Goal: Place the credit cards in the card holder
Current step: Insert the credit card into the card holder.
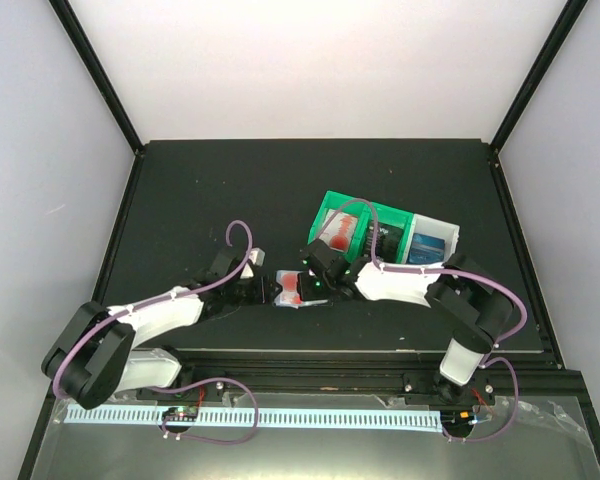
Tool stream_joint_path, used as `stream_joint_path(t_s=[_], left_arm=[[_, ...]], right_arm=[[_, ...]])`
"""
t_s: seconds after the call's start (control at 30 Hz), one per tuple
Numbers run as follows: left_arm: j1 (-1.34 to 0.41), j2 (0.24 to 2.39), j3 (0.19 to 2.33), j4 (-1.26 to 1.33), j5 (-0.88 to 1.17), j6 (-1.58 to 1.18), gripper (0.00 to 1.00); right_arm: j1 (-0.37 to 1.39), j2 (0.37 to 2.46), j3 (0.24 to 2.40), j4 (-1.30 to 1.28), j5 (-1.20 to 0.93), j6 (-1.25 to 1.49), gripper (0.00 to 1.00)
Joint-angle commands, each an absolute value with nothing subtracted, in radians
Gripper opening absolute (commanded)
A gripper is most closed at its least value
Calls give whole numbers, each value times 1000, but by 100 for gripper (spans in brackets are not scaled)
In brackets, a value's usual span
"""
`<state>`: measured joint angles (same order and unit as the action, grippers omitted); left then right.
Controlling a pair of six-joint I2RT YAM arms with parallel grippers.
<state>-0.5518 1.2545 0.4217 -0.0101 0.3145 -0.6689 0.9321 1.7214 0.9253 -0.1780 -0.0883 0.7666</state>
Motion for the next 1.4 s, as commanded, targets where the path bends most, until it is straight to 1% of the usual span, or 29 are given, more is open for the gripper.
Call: stream_joint_path(t_s=[0.0, 0.17, 0.53, 0.73, 1.0, 1.2, 1.37], left_arm=[[-555, 1243, 435, -21, 307, -655, 43], [-555, 1264, 437, -4, 332, -657, 43], [-555, 1336, 445, 40, 397, -659, 43], [-555, 1333, 446, 55, 411, -663, 35], [-555, 1324, 446, 40, 391, -660, 35], [-555, 1296, 446, 30, 381, -655, 25], [-554, 1292, 448, 27, 383, -650, 24]], right_arm=[[941, 1737, 959, -223, -44, 766, 18], [943, 1777, 977, -226, -66, 758, 13], [943, 1819, 951, -224, -59, 778, 9], [943, 1821, 924, -195, -64, 800, 9], [943, 1822, 920, -190, -67, 802, 8], [942, 1830, 923, -185, -72, 802, 8], [942, 1832, 924, -184, -71, 802, 7]])
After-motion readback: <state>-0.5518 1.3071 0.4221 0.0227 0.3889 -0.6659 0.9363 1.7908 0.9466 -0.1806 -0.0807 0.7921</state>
